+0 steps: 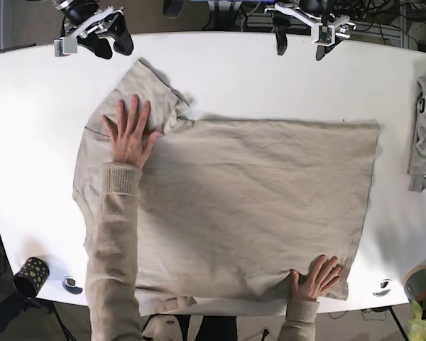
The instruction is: Fold the T-shirt properly
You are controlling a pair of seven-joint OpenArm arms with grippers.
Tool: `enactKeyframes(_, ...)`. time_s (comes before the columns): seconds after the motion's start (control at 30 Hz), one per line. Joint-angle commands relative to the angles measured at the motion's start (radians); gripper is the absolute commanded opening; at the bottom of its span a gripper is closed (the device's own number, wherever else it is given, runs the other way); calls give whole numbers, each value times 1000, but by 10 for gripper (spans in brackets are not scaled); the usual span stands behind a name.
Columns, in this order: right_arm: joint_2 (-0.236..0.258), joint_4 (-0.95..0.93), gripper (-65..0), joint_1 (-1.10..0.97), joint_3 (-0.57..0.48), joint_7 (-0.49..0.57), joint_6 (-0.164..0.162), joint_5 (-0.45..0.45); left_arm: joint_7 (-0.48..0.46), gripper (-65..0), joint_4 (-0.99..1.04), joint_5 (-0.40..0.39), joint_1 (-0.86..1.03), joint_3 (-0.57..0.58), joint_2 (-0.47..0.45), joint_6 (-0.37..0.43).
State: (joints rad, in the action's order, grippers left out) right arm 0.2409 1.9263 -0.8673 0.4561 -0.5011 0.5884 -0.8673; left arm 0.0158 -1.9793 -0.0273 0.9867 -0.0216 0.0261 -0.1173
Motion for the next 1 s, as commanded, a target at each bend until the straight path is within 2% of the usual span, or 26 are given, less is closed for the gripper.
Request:
enactKeyframes(0.0, -1, 11, -289, 35, 43, -66, 15, -59, -12, -175, -18, -6, -4, 2, 4, -8)
enactKeyframes(0.17, -53, -77, -289, 179, 149, -319, 21, -82, -10, -174, -16, -6, -41, 1, 2, -8)
enactKeyframes(0.33, -79, -169, -289, 250, 244, -454, 25, -86, -10, -174, -13, -4, -64, 1, 2, -8)
enactKeyframes(0.43, -82, -178, -289, 264, 247, -479, 25, -83, -9, -174, -10, -3, -90, 1, 2, -8)
enactKeyframes(0.67, -84, -227, -289, 265, 247, -492, 25, -86, 135, -178, -12, -4, -167, -38, 5, -9)
enactKeyframes(0.97, -85, -250, -292, 260, 232, -515, 25, -86, 137, -179, -12, -4, -203, -41, 2, -11)
